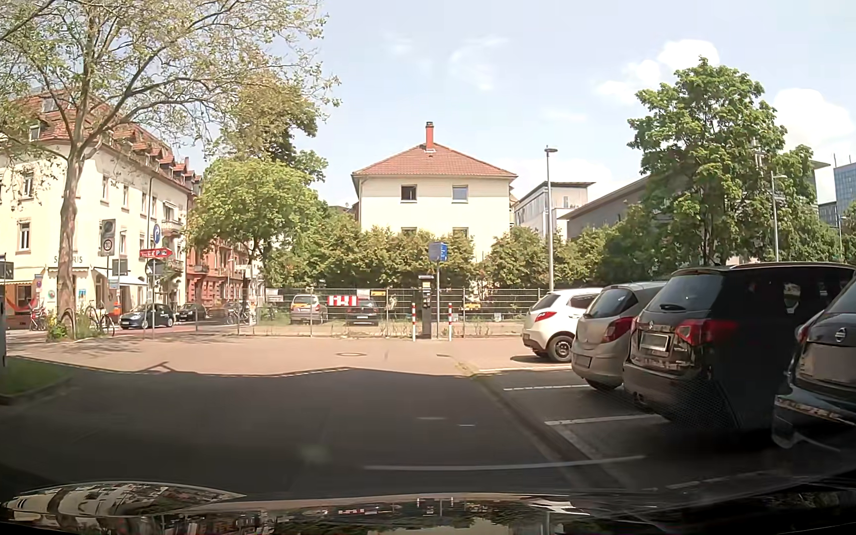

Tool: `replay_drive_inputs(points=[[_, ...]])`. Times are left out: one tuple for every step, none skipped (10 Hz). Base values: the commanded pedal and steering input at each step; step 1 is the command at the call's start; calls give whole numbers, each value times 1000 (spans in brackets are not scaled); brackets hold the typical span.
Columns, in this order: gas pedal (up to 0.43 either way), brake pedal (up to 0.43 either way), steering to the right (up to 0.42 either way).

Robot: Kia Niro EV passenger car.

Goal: Follow the waypoints while adhering to traffic rules and regulations

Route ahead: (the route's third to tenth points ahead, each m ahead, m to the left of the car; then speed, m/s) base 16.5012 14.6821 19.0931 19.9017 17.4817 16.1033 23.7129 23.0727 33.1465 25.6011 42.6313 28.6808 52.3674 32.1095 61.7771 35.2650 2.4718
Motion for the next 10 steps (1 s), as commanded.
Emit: replay_drive_inputs(points=[[0,6,-47],[0,6,-47],[0,6,-48],[0,18,-50],[0,24,-55],[0,24,-60],[0,24,-65],[0,24,-72],[0,24,-85],[0,24,-97]])
